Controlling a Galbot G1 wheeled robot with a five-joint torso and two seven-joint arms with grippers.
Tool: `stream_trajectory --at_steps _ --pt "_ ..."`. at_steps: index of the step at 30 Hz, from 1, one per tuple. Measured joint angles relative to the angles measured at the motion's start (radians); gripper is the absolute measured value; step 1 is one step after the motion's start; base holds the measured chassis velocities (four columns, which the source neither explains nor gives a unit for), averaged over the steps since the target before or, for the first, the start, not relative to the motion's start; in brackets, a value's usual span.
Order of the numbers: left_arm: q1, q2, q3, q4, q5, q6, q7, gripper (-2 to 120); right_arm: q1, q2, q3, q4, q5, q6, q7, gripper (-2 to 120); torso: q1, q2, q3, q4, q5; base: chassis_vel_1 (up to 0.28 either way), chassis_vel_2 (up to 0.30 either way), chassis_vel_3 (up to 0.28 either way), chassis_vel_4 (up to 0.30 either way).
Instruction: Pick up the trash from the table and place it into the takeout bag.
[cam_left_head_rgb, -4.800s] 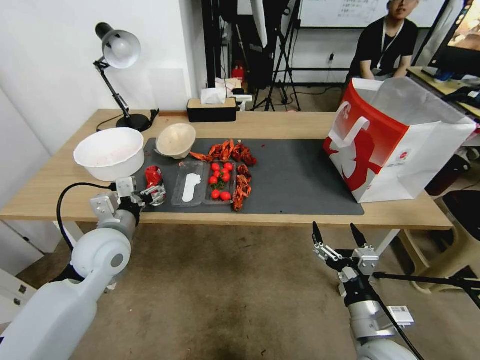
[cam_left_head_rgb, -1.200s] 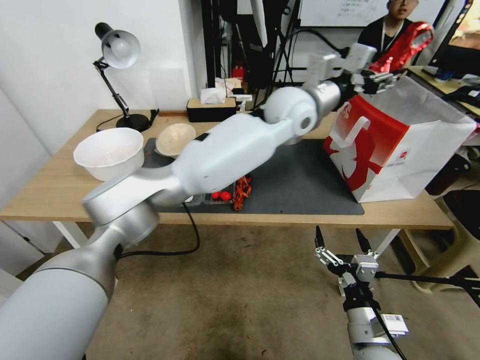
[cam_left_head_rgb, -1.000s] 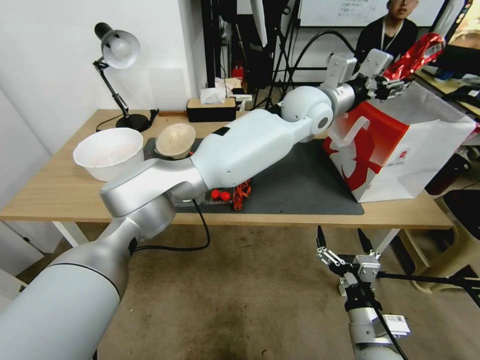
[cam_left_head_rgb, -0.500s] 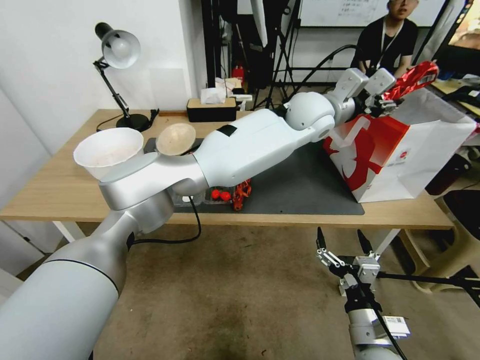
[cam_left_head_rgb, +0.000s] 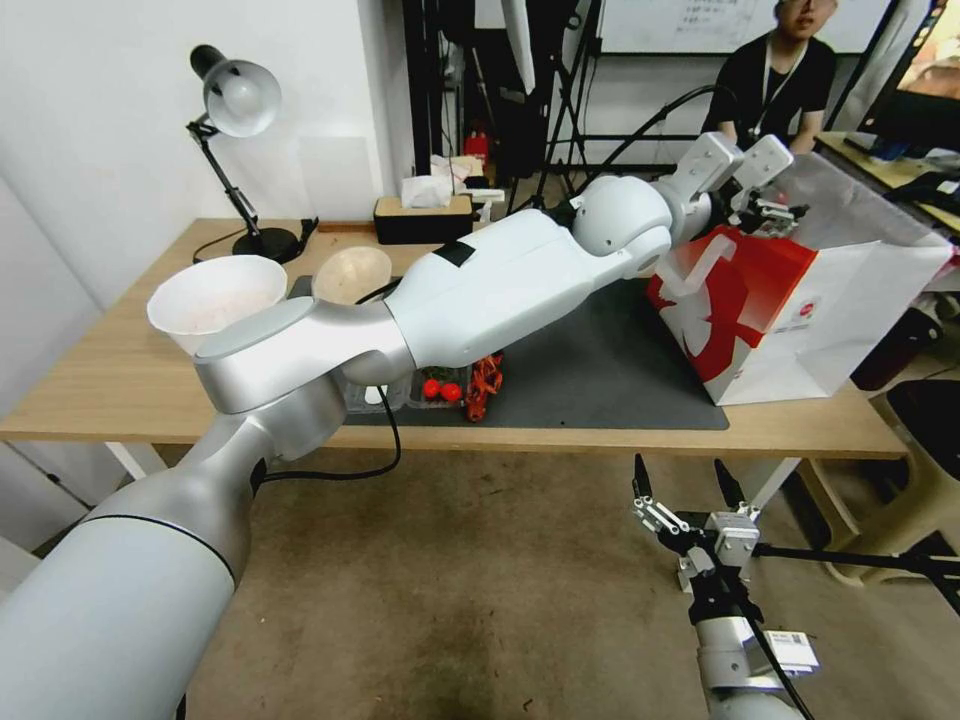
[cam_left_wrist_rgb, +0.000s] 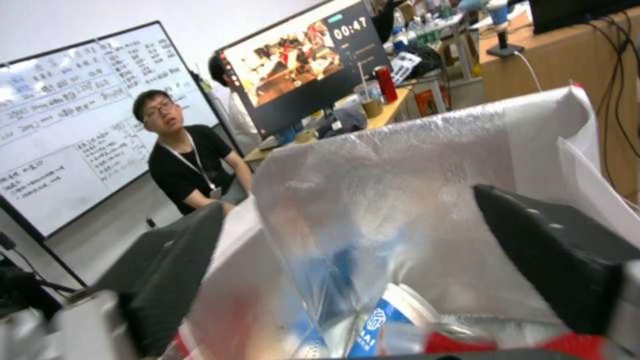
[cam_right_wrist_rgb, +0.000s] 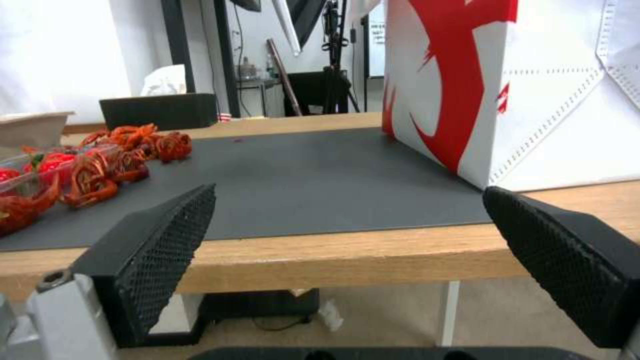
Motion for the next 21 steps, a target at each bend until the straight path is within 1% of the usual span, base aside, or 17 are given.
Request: stream_trajectory --at_steps 1,2,4,5,7,11,14,15,18,19,20,21 --pt "0.000 0.001 -0.008 0.000 -0.002 0.001 -0.003 99 0.001 0.000 -0.001 -0.001 0.000 0.000 0.000 100 0.000 0.000 0.000 0.0000 0.0000 0.000 0.000 0.000 0.000" --pt "0.000 0.001 -0.015 -0.001 -0.003 0.003 -0.011 99 0.002 0.000 -0.001 -0.002 0.000 0.000 0.000 100 0.000 0.000 0.000 0.0000 0.0000 0.000 0.000 0.000 0.000" --pt "0.002 0.009 -0.033 -0.015 -0.006 0.032 -0.041 100 0.004 0.002 -0.005 -0.004 0.000 -0.001 0.002 100 0.000 0.000 0.000 0.0000 0.0000 0.000 0.000 0.000 0.000" --pt "0.002 0.009 -0.033 -0.015 -0.006 0.032 -0.041 100 0.004 0.002 -0.005 -0.004 0.000 -0.001 0.002 100 0.000 0.000 0.000 0.0000 0.0000 0.000 0.000 0.000 0.000" --pt "0.010 0.023 -0.047 -0.038 -0.017 0.054 -0.051 100 0.005 0.002 -0.008 -0.005 0.000 -0.001 0.002 100 0.000 0.000 0.000 0.0000 0.0000 0.000 0.000 0.000 0.000" --pt "0.022 0.042 -0.059 -0.061 -0.045 0.064 -0.061 100 0.005 0.001 -0.008 -0.006 0.000 -0.001 0.003 100 0.000 0.000 0.000 -0.0001 0.0000 0.000 0.000 0.000 0.000" --pt "0.060 0.109 -0.092 -0.134 -0.075 0.075 -0.082 100 0.003 0.000 -0.009 -0.005 0.000 -0.001 0.003 100 0.000 0.000 0.000 -0.0002 -0.0001 0.000 0.000 0.000 0.000" --pt "0.060 0.109 -0.092 -0.134 -0.075 0.075 -0.082 100 0.003 0.000 -0.009 -0.005 0.000 -0.001 0.003 100 0.000 0.000 0.000 -0.0002 -0.0001 0.000 0.000 0.000 0.000" --pt "0.129 0.220 -0.137 -0.249 -0.092 0.104 -0.083 100 0.001 0.000 -0.011 0.000 0.001 -0.002 0.003 100 0.000 0.000 0.000 0.0003 -0.0004 0.000 0.000 0.000 0.000" --pt "0.129 0.220 -0.137 -0.249 -0.092 0.104 -0.083 100 0.001 0.000 -0.011 0.000 0.001 -0.002 0.003 100 0.000 0.000 0.000 0.0003 -0.0004 0.000 0.000 0.000 0.000" --pt "0.147 0.244 -0.149 -0.272 -0.093 0.109 -0.082 100 0.000 -0.001 -0.011 0.002 0.001 -0.002 0.003 100 0.000 0.000 0.000 0.0002 -0.0003 0.000 0.000 0.000 0.000" --pt "0.188 0.292 -0.177 -0.314 -0.094 0.115 -0.082 100 -0.003 -0.005 -0.011 0.005 0.001 -0.002 0.003 100 0.000 0.000 0.000 0.0003 -0.0005 0.000 0.000 0.000 0.000"
